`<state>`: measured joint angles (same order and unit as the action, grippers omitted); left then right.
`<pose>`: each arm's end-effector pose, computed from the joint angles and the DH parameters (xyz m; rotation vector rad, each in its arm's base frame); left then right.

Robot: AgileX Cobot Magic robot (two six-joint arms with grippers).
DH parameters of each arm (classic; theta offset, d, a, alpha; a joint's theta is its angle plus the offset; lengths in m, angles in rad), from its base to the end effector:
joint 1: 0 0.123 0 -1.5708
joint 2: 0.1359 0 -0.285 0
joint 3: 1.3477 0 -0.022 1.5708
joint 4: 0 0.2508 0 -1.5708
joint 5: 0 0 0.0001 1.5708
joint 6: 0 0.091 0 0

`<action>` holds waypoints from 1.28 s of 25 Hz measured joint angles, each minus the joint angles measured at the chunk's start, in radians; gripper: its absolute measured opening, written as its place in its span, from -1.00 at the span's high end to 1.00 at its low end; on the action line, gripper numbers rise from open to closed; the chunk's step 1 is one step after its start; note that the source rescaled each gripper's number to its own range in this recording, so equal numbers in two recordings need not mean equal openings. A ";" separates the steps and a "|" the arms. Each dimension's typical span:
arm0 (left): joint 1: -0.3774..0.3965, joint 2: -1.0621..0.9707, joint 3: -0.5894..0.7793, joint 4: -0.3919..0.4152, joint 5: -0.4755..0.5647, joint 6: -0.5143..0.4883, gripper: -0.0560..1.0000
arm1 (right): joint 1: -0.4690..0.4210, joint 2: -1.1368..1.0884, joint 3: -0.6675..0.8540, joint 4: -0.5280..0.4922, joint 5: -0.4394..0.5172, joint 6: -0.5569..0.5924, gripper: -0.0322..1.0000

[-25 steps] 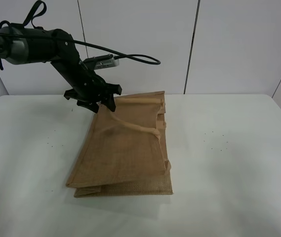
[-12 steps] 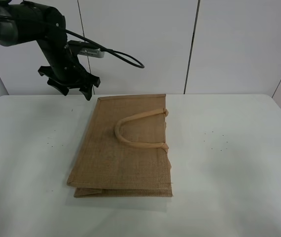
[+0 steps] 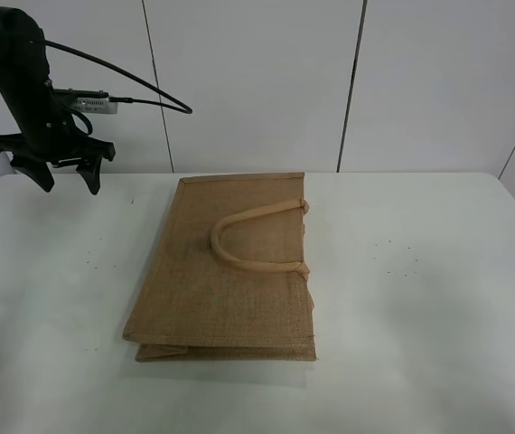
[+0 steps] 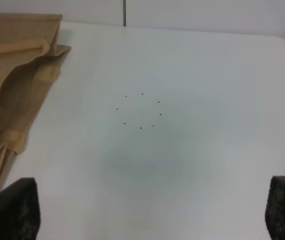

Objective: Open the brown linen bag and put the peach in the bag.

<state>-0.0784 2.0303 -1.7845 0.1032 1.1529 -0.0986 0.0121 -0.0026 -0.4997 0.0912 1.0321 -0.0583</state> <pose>0.4336 -0.0255 0.2535 0.0135 2.8727 0.1098 -0.0043 0.0071 0.2798 -0.0735 2.0097 0.0791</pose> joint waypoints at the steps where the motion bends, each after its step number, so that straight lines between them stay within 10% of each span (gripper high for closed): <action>1: 0.000 0.000 0.000 -0.032 0.011 0.017 -0.99 | 0.000 0.000 0.000 0.000 0.000 0.000 -1.00; 13: -0.002 -0.176 0.158 -0.082 0.012 0.027 -0.96 | 0.000 0.000 0.000 0.000 0.000 0.000 -1.00; 32: -0.002 -1.287 1.146 0.006 -0.063 0.053 -0.96 | 0.000 0.000 0.000 0.000 0.000 0.000 -1.00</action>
<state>-0.0802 0.7434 -0.6387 0.1092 1.0895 -0.0455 0.0121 -0.0026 -0.4997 0.0912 1.0321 -0.0583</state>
